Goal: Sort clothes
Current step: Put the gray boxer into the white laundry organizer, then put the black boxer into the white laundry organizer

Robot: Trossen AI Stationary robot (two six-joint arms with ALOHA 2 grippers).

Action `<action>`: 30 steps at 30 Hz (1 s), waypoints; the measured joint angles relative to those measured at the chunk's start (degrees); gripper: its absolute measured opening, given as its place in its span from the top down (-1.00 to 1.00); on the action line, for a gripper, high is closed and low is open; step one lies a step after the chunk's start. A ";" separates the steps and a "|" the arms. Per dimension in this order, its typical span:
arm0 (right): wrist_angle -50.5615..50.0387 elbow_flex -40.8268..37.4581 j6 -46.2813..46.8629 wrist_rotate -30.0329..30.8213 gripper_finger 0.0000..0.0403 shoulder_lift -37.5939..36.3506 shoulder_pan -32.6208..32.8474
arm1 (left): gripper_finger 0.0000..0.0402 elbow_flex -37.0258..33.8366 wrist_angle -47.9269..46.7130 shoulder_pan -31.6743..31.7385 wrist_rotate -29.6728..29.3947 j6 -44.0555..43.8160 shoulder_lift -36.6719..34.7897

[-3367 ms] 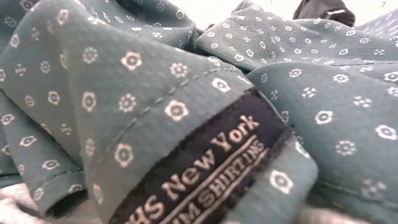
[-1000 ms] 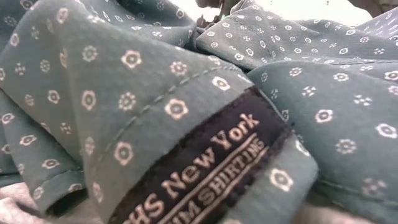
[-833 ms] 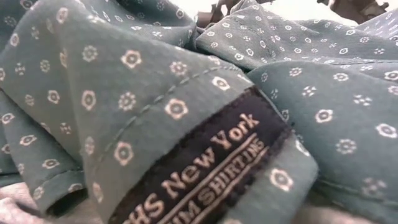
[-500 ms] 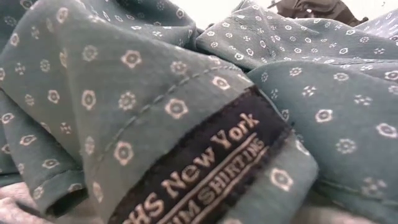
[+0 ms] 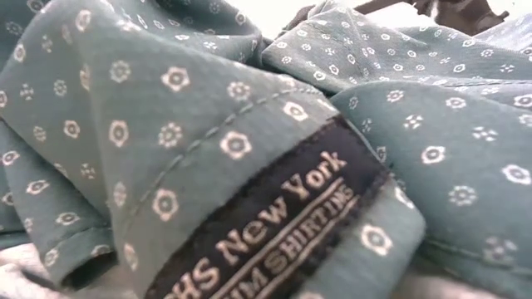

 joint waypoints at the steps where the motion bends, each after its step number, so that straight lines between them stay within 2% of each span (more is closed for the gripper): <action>1: 0.00 0.00 -0.18 0.18 0.10 -1.76 0.04 | 0.98 0.00 0.08 0.00 0.00 -0.15 0.00; 7: -1.01 0.04 -1.39 4.68 -0.05 -13.53 1.18 | 0.98 0.00 0.04 0.00 0.20 -0.81 -0.02; 14: -5.10 0.09 -0.83 13.60 -0.03 -25.91 5.48 | 0.98 0.00 0.06 -0.01 0.17 -0.81 -0.02; 18: -6.51 0.11 -0.14 18.31 0.00 -30.65 10.79 | 0.98 0.00 0.09 0.00 0.15 -0.81 -0.02; 24: -9.47 0.11 0.94 28.83 0.06 -34.85 21.80 | 0.98 0.00 0.06 -0.01 0.13 -0.81 -0.02; 30: -14.89 0.11 7.57 32.68 0.08 -36.85 30.38 | 0.98 0.00 0.11 -0.02 -0.09 -0.83 -0.02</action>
